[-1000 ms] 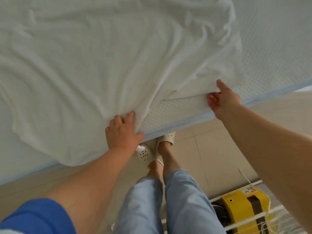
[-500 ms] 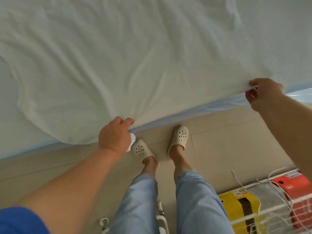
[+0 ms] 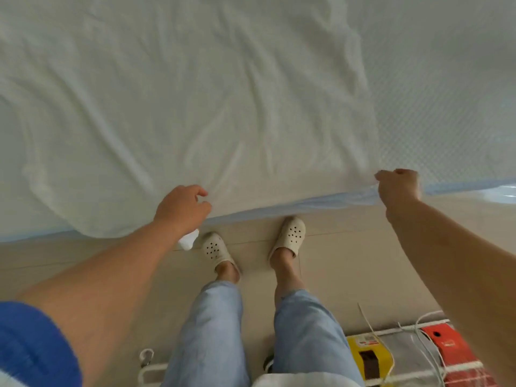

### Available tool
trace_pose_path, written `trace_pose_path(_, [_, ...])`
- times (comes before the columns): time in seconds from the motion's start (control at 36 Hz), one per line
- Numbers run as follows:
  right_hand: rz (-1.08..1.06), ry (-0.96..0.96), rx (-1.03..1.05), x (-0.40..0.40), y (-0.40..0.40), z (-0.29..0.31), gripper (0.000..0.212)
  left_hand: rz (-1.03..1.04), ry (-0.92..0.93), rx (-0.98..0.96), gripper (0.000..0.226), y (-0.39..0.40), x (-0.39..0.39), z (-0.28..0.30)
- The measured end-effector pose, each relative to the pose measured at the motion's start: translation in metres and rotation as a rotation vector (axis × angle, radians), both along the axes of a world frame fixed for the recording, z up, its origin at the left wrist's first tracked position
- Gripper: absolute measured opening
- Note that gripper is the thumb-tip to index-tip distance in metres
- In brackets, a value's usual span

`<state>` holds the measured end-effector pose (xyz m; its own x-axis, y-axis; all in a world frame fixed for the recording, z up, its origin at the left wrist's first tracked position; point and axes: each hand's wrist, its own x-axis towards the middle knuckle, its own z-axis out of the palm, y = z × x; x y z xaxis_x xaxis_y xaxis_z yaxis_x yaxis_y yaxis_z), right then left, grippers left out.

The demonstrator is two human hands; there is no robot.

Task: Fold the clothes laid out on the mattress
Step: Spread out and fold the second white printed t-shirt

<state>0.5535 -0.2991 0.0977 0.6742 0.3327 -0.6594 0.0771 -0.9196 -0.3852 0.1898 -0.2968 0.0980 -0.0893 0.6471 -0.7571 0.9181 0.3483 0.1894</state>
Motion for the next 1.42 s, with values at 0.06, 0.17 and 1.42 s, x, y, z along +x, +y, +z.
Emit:
trace_pose_path(0.06, [0.1,-0.036,0.019,0.005,0.017,0.009,0.043,0.041,-0.024,0.008,0.031,0.021,0.014,0.008])
trace_pose_path(0.17, [0.313,-0.03,0.021,0.002,0.059,0.021,0.044,0.102,-0.055,0.061,0.031,0.065,0.027,0.015])
trace_pose_path(1.42, [0.419,0.614,0.084,-0.074,0.359,-0.018,0.058,-0.08,0.1,0.589,0.037,0.404,-0.02,-0.049])
